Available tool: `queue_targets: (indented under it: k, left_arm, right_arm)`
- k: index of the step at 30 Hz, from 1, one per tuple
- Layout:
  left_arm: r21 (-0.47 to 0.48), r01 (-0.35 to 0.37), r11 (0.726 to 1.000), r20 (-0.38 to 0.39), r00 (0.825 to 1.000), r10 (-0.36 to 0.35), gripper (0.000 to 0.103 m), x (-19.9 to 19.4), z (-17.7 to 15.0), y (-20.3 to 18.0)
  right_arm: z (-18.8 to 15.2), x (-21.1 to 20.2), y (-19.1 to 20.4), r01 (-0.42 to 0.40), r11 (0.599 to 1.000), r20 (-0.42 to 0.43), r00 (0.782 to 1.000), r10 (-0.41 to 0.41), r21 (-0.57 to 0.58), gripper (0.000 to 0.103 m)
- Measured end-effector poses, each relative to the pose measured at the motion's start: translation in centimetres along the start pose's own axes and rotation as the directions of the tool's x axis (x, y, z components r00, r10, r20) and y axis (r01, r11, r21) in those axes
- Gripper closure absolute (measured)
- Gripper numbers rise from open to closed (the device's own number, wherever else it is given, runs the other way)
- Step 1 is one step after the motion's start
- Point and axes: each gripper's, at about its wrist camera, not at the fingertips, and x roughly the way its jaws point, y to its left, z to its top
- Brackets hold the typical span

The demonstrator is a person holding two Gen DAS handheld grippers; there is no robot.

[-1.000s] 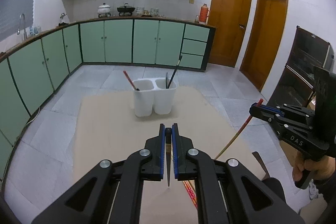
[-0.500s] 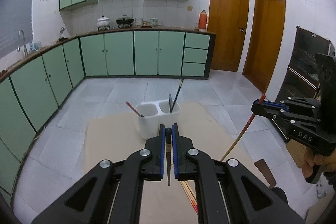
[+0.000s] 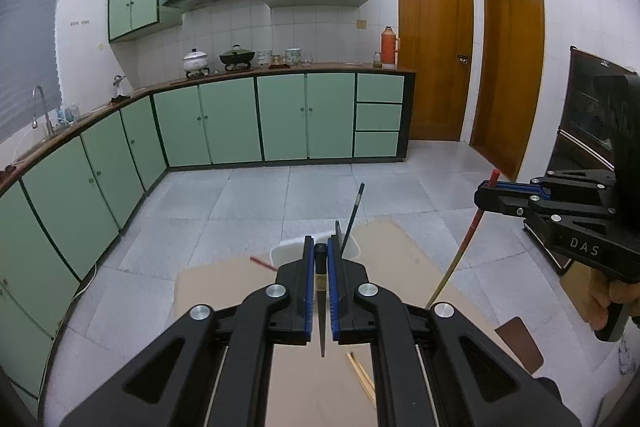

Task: Organize utensils
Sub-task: 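Lift and carry both chopsticks over the white utensil holder, then open both grippers to drop the chopsticks into the holder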

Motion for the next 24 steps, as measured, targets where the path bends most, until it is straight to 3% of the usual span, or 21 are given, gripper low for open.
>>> queue_targets:
  k: [14, 24]
  left_arm:
    - [-0.023, -0.04, 0.999, 0.077, 0.996, 0.041, 0.097, 5.7, 8.1, 2.7]
    - [-0.065, -0.054, 0.996, 0.123, 0.99, 0.062, 0.097, 11.3, 10.5, 4.7]
  right_arm:
    - [7.8, 5.4, -3.0, 0.038, 0.998, 0.009, 0.999, -0.039, 0.045, 0.098]
    - [9.2, 10.5, -5.2, 0.072, 0.995, 0.047, 0.996, -0.076, 0.073, 0.098]
